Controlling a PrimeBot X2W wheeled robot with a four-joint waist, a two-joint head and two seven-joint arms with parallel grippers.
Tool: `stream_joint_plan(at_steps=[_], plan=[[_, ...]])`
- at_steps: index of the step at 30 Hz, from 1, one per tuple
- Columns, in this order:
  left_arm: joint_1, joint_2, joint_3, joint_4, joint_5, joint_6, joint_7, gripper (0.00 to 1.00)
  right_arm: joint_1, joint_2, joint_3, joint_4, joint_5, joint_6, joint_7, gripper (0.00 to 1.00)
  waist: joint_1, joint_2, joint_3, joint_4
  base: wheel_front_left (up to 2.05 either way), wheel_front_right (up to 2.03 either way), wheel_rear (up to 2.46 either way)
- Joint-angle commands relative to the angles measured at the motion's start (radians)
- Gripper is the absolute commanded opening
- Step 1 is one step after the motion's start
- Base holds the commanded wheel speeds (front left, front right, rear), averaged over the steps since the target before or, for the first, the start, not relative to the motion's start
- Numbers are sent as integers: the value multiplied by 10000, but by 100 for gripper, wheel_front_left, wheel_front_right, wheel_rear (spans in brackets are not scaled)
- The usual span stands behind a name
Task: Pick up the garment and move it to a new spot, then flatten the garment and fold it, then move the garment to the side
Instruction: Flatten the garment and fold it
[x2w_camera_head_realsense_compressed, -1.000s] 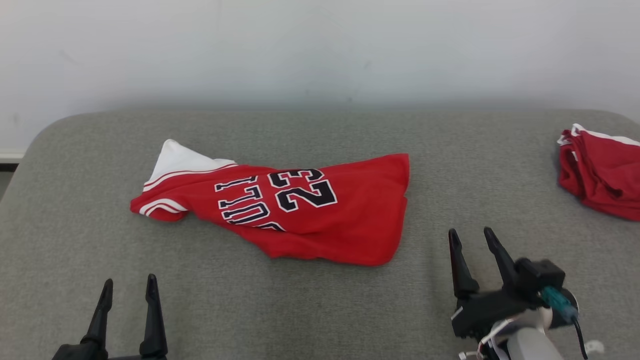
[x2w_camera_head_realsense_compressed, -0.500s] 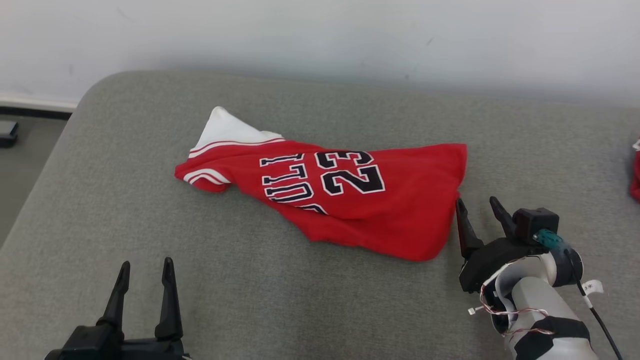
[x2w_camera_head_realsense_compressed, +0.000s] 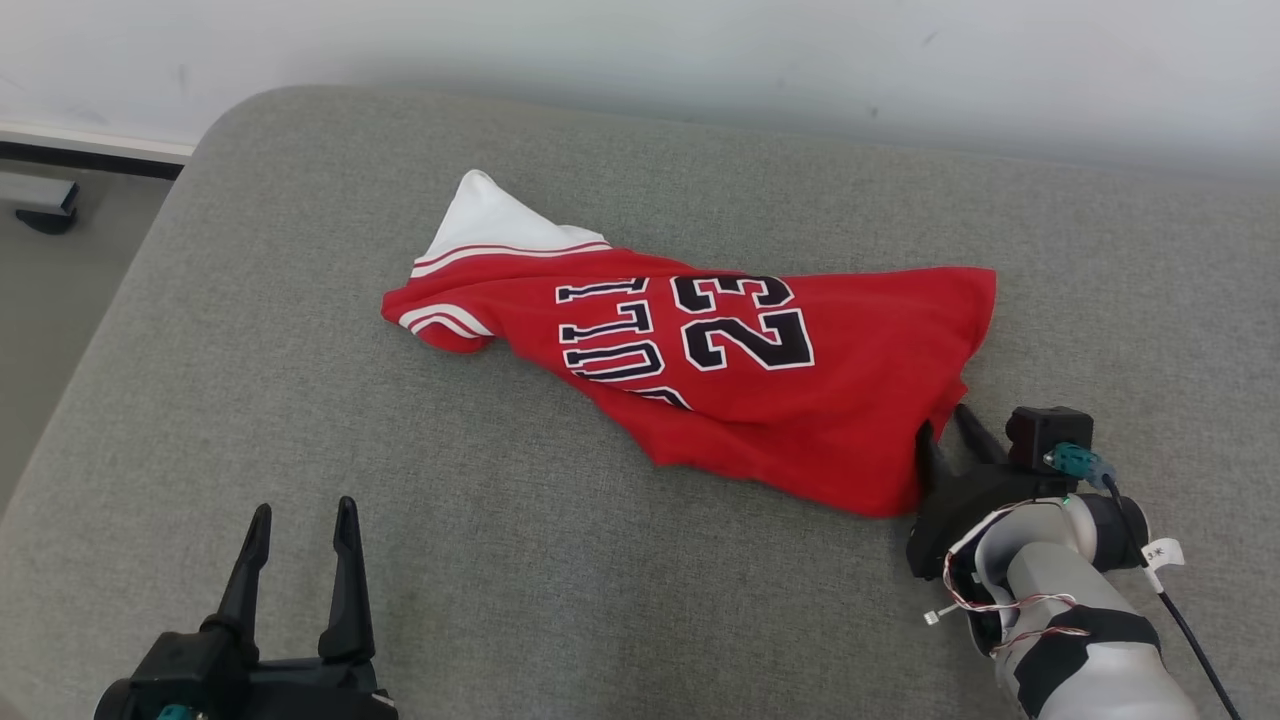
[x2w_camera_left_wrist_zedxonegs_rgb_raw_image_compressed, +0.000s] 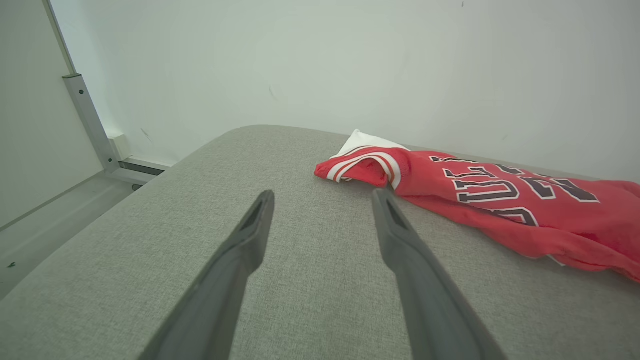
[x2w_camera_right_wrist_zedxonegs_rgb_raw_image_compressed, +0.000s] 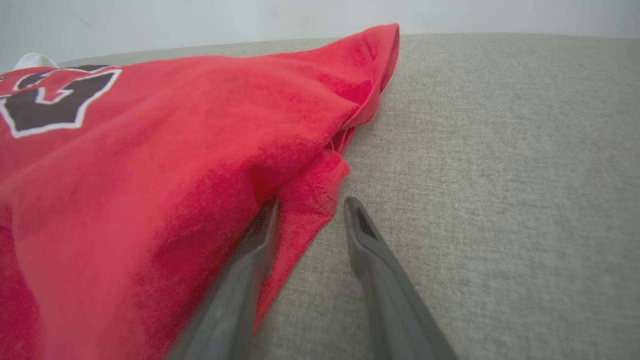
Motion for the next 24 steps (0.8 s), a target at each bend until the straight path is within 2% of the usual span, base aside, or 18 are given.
stream_joint_plan(at_steps=[1,6,11,18,24], plan=[[-62,-22,13,37,-85,-1,-30,100,66,129,60,112,51,-27,9,0,-1,-1,-18,-28,0,0,0],[113,-22,117,116,-9,-5,-30,100,260,4,91,-305,351,-27,-82,0,-1,-1,-222,-279,0,0,0],[406,-23,234,113,34,-8,-30,100,1406,-100,-16,-2396,559,-27,-84,0,-1,-1,-581,-775,0,0,0],[722,-20,280,28,73,12,-30,100,3846,-25,-388,-5722,692,-27,-87,0,-1,-1,-1018,-1579,0,0,0],[872,-19,307,4,71,26,-30,100,5634,210,-993,-7638,653,-27,-77,0,-1,-1,-1125,-2243,0,0,0]])
